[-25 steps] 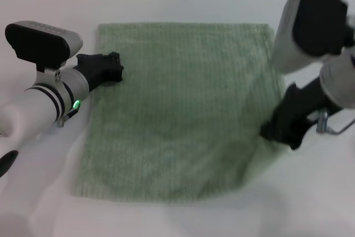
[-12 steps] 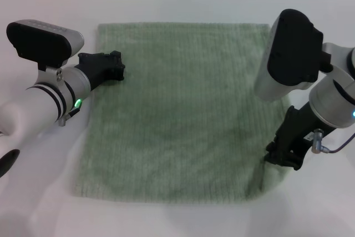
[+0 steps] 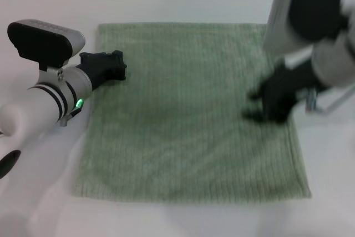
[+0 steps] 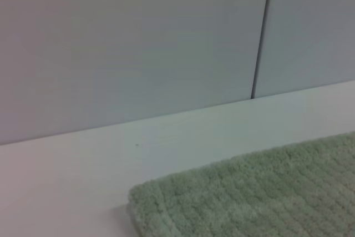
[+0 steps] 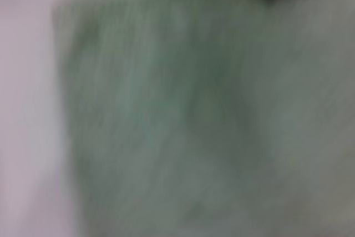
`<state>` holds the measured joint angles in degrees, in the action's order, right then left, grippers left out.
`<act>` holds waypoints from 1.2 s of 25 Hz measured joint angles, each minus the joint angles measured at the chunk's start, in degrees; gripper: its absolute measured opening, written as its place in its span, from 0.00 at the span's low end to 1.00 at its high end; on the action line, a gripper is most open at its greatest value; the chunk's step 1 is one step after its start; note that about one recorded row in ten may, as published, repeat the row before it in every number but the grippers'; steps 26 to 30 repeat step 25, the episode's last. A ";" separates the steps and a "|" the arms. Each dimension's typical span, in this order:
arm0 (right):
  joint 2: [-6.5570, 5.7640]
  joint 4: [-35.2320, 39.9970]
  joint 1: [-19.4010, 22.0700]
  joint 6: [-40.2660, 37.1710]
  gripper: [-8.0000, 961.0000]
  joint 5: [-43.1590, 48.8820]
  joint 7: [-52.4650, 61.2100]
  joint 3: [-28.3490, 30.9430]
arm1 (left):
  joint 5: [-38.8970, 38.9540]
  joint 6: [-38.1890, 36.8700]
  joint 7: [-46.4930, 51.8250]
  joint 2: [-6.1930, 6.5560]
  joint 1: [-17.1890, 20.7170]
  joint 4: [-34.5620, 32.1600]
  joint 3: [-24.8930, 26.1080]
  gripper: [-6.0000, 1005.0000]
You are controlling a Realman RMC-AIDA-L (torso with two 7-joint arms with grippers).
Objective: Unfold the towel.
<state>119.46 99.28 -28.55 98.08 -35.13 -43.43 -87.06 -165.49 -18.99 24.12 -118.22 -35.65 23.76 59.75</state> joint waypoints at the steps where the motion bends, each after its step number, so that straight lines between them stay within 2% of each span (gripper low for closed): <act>1: 0.06 1.60 0.64 -2.41 0.29 -1.71 -0.36 2.27 | 0.00 0.00 0.00 0.00 0.00 0.00 0.00 0.00; 4: 0.21 4.24 3.23 -12.64 0.35 -7.42 -1.71 8.28 | 0.00 -0.54 -0.37 0.10 1.32 1.60 0.22 0.00; 8: 0.41 2.35 8.14 -25.48 0.37 -15.90 -10.00 10.89 | 0.00 -1.55 -0.75 0.14 2.13 2.31 0.45 0.00; 10: 0.42 -0.19 9.45 -29.71 0.37 -20.49 -15.08 11.56 | -0.01 -14.83 -3.26 0.27 7.91 4.83 2.46 0.00; 12: 0.42 -3.89 10.44 -33.84 0.37 -25.94 -20.42 12.67 | -0.01 -14.83 -3.26 0.27 7.91 4.83 2.46 0.00; 14: 0.42 -6.72 11.16 -38.10 0.37 -29.86 -24.46 13.08 | -0.01 -31.99 -4.50 0.35 13.01 4.98 4.31 0.00; 15: 0.42 -8.01 11.48 -40.59 0.37 -31.59 -26.08 13.02 | -0.01 -34.23 -4.51 0.36 13.42 4.68 4.56 0.00; 16: 0.42 -9.15 11.75 -43.67 0.37 -32.85 -27.38 12.62 | -0.01 -36.56 -4.51 0.36 13.91 4.25 4.86 0.00; 18: 0.42 -10.75 11.96 -49.68 0.37 -34.15 -28.76 11.46 | -0.01 -36.56 -4.51 0.36 13.91 4.25 4.86 0.00; 19: 0.43 -11.60 12.02 -53.94 0.37 -34.27 -28.94 10.13 | 0.00 -40.77 -4.53 0.36 14.33 3.01 5.09 0.00; 20: 0.42 -12.29 12.03 -57.81 0.37 -34.16 -28.98 8.82 | -0.01 -41.83 -4.54 0.35 14.38 2.66 5.09 0.00; 24: 0.42 -14.50 11.63 -71.23 0.37 -29.69 -26.80 2.25 | 0.00 -43.54 -4.56 0.28 14.45 2.05 5.14 0.00; 25: 0.42 -15.79 11.61 -77.61 0.37 -26.70 -24.98 -1.13 | 0.00 -43.61 -4.56 0.27 14.46 2.04 5.20 0.00; 30: 0.42 -15.79 11.61 -77.61 0.37 -26.70 -24.98 -1.13 | 0.00 -43.61 -4.56 0.27 14.46 2.04 5.20 0.00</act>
